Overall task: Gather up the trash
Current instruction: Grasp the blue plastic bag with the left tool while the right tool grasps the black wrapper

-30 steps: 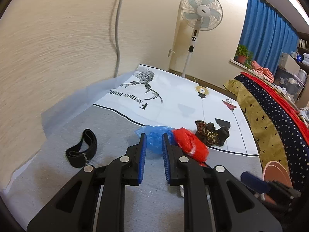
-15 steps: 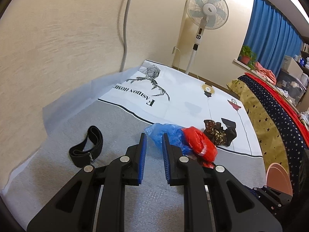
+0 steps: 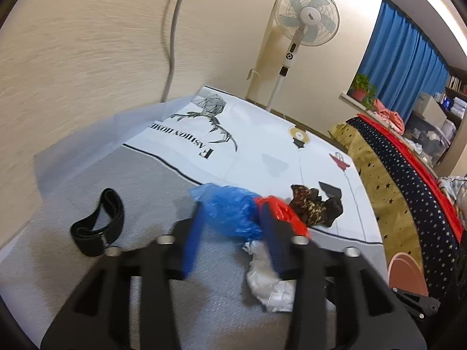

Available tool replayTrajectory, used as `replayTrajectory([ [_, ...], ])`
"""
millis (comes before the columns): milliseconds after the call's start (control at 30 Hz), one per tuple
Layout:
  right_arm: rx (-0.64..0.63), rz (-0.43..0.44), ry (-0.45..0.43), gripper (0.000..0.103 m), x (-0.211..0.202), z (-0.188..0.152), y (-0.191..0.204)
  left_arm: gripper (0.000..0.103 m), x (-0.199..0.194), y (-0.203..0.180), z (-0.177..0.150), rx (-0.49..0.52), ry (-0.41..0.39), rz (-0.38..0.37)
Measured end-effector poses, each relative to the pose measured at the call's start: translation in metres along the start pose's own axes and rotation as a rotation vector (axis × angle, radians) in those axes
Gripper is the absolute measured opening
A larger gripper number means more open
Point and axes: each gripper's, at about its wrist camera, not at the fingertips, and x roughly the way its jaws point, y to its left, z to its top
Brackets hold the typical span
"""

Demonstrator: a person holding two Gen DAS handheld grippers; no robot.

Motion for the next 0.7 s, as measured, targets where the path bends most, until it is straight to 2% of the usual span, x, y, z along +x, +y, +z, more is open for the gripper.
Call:
replayTrajectory([
  [367,0.093,0.0,-0.042,0.007,-0.014,0.004,-0.026,0.043,0.029,-0.002,-0.006,-0.024,0.076,0.035],
  [433,0.105,0.0,-0.047,0.007,-0.016,0.003,-0.029,0.032,0.031,-0.001,-0.006,-0.032,0.083,0.029],
  [500,0.114,-0.002,-0.052,0.006,-0.018,0.004,-0.031,0.016,0.032,-0.002,-0.006,-0.025,0.093,0.038],
  [567,0.126,-0.002,-0.059,0.006,-0.02,0.004,-0.034,0.007,0.031,-0.002,-0.006,-0.023,0.091,0.039],
  [700,0.156,0.006,-0.072,0.005,-0.028,0.006,-0.038,0.001,0.023,-0.004,-0.004,-0.016,0.075,0.037],
])
